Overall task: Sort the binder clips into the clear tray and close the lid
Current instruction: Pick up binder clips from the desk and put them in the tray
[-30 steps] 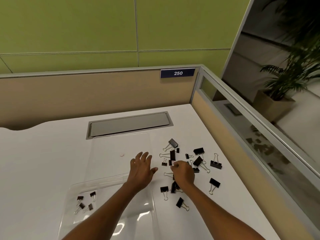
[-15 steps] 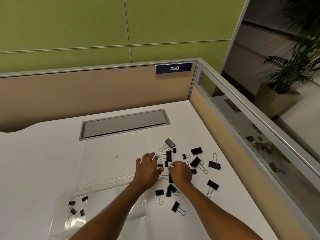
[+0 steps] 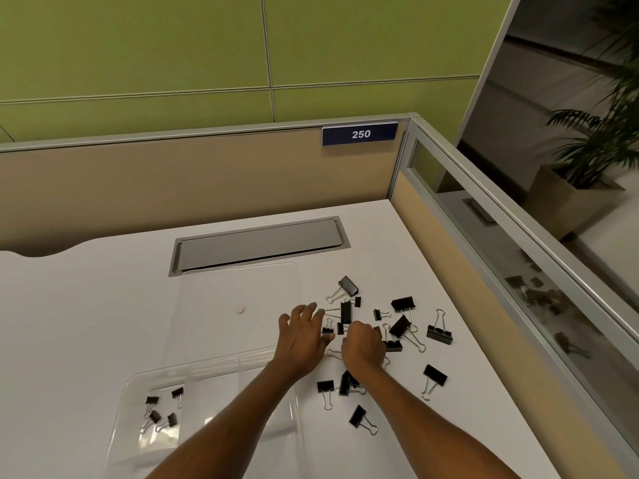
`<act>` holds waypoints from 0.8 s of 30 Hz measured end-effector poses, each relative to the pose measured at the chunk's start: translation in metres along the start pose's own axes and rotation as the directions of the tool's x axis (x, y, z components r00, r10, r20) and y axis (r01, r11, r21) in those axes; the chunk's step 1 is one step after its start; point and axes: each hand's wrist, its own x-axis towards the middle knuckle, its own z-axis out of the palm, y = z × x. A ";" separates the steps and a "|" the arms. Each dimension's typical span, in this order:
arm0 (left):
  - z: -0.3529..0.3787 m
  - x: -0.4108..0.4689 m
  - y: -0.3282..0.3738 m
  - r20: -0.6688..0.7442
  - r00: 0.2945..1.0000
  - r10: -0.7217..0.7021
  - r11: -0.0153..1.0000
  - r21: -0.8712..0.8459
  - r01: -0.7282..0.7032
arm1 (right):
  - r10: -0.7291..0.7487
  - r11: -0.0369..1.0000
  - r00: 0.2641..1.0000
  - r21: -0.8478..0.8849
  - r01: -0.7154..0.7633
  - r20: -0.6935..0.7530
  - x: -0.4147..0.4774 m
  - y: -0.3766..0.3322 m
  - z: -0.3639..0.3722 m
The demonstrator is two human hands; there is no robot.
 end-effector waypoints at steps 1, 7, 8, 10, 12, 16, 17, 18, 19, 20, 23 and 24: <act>0.000 0.000 -0.001 -0.002 1.000 -0.001 1.000 0.000 0.001 | -0.005 1.000 1.000 -0.006 0.005 0.003 0.000 -0.001 0.001; -0.003 -0.005 -0.005 -0.022 1.000 -0.005 1.000 -0.012 0.005 | -0.028 0.999 1.000 0.031 0.028 -0.006 -0.003 -0.001 0.003; -0.004 -0.006 -0.006 -0.027 1.000 -0.006 1.000 -0.018 0.005 | -0.031 0.999 0.999 0.044 0.032 -0.012 -0.003 -0.001 0.003; -0.006 -0.009 -0.007 -0.038 0.999 -0.008 1.000 -0.029 0.007 | -0.039 0.997 0.999 0.066 0.040 -0.019 -0.004 0.000 0.004; -0.009 -0.011 -0.009 -0.042 0.999 -0.011 0.999 -0.038 0.010 | -0.030 0.992 0.999 0.119 0.033 -0.027 -0.004 -0.001 0.003; -0.013 -0.018 -0.017 -0.062 0.998 -0.029 0.998 -0.063 0.026 | 0.040 0.931 0.996 0.364 -0.011 -0.074 -0.007 -0.003 0.000; -0.015 -0.020 -0.019 -0.068 0.997 -0.037 0.997 -0.074 0.032 | 0.059 0.908 0.995 0.418 -0.021 -0.079 -0.009 -0.005 -0.002; -0.016 -0.022 -0.022 -0.075 0.996 -0.044 0.996 -0.082 0.038 | 0.072 0.889 0.994 0.457 -0.027 -0.081 -0.010 -0.007 -0.004; -0.017 -0.025 -0.025 -0.081 0.995 -0.051 0.995 -0.089 0.044 | 0.081 0.873 0.993 0.487 -0.032 -0.081 -0.012 -0.011 -0.006; -0.019 -0.029 -0.028 -0.089 0.994 -0.059 0.994 -0.097 0.050 | 0.086 0.856 0.993 0.516 -0.034 -0.078 -0.014 -0.015 -0.009; -0.024 -0.041 -0.040 -0.107 0.990 -0.089 0.989 -0.129 0.075 | 0.070 0.807 0.997 0.590 -0.034 -0.038 -0.023 -0.033 -0.013; -0.026 -0.046 -0.045 -0.115 0.988 -0.102 0.987 -0.139 0.085 | 0.053 0.792 0.998 0.610 -0.027 -0.025 -0.027 -0.040 -0.013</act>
